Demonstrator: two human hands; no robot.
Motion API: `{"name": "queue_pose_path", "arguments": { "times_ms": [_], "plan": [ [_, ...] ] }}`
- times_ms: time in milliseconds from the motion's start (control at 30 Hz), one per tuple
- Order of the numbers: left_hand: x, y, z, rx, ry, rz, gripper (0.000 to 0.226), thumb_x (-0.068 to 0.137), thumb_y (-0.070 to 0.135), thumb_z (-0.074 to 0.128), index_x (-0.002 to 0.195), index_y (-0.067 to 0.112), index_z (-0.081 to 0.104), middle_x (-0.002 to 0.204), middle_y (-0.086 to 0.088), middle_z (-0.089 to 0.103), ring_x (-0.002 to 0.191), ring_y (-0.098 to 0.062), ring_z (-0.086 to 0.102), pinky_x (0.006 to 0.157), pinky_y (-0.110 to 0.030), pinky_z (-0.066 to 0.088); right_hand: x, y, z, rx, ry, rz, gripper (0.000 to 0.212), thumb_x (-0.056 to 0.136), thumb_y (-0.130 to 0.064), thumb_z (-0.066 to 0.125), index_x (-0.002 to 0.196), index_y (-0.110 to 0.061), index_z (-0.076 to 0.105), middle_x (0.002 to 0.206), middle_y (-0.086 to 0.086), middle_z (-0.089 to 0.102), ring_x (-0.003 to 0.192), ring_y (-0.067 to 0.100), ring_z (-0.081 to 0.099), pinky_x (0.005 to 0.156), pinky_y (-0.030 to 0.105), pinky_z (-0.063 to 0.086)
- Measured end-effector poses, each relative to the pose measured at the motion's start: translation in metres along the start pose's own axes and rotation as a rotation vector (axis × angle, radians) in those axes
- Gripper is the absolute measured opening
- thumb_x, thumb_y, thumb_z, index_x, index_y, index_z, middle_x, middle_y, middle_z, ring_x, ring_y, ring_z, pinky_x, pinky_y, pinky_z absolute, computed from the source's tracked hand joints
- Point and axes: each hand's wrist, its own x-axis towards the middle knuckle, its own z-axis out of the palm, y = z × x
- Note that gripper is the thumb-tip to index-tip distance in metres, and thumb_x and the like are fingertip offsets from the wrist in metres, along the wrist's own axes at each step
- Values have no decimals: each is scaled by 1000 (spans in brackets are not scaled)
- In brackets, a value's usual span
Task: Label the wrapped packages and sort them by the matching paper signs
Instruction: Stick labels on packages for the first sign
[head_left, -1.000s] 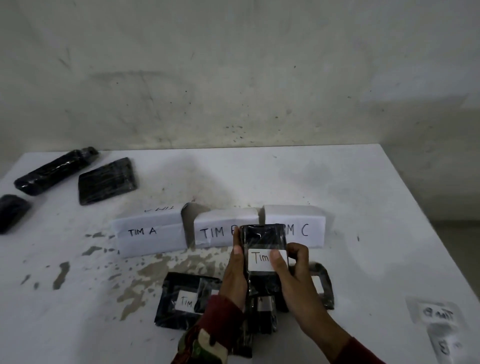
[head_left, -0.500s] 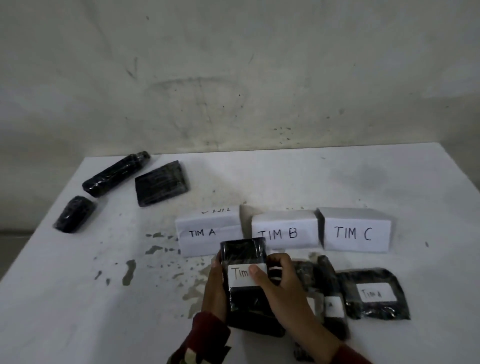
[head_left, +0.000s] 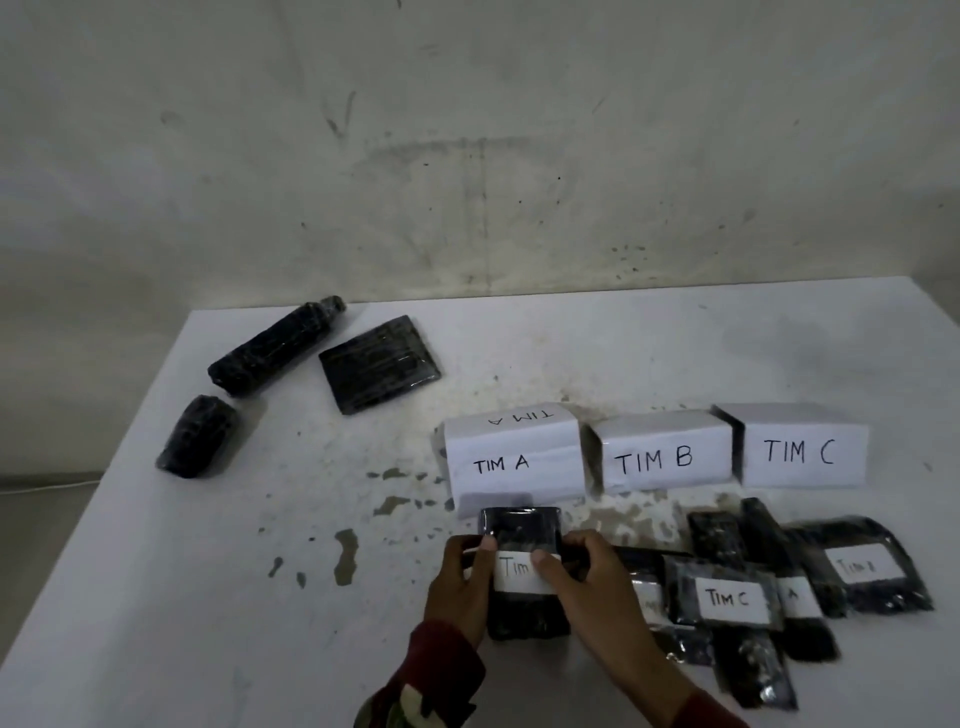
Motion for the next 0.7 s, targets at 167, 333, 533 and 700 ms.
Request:
{"name": "queue_pose_path", "arguments": {
  "times_ms": [167,333,533,700],
  "plan": [
    [8,-9,-10,53,-104,49,5,93,27,50,92,23,53,96,4,57,80,-4,53,55,-3,42,-4,-3,12,-154,97,23,24,83,-32,64,97,-24,46,92,-4,51,84,12,49,74,24,37],
    [22,-2,-29,77,-55,100,6,90,26,55,94,23,54,100,4,56,82,-5,53,60,-5,40,3,-21,12,-230,185,-36,39,81,-31,66,112,-18,47,102,-2,43,92,16,48,75,26,42],
    [61,27,-71,17,118,159,19,88,22,58,105,14,56,104,-1,56,87,-12,51,67,-14,37,34,-74,35,-222,134,-220,29,82,-29,65,106,-19,53,104,-4,47,93,12,50,75,23,37],
    [103,46,-105,-24,219,167,20,88,24,59,106,16,54,109,-1,55,98,-17,50,78,-25,41,80,-119,68,-304,40,-332,21,83,-29,63,100,-20,53,98,-6,42,98,14,48,76,23,35]
  ]
}}
